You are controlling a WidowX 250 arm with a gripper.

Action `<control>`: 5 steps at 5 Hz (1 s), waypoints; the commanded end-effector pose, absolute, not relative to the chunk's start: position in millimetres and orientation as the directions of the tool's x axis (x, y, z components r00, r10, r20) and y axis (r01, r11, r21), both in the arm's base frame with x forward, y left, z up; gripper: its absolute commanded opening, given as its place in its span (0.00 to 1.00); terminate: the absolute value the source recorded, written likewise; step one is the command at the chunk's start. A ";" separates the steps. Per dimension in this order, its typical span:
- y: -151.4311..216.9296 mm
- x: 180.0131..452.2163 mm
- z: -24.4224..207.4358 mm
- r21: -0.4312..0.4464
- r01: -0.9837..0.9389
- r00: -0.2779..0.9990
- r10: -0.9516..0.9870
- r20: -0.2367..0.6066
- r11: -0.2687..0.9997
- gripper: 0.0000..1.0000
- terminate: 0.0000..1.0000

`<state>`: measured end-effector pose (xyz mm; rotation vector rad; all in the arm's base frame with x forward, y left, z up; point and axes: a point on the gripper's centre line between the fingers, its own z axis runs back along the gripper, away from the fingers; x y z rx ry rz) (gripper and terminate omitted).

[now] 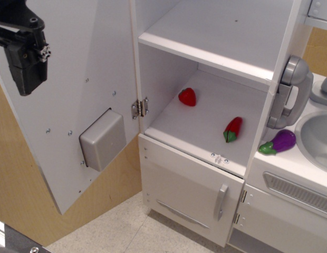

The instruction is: Close fridge

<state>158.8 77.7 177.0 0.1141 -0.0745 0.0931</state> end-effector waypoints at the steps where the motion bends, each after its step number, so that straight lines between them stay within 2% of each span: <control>1: 77.7 158.8 177.0 0.110 -0.097 0.993 0.088 0.079 0.989 1.00 0.00; 4: 165.9 156.2 179.9 0.066 -0.090 0.974 0.073 0.216 0.994 1.00 0.00; 5: 189.7 165.7 180.5 0.073 -0.118 0.973 0.101 0.206 0.990 1.00 0.00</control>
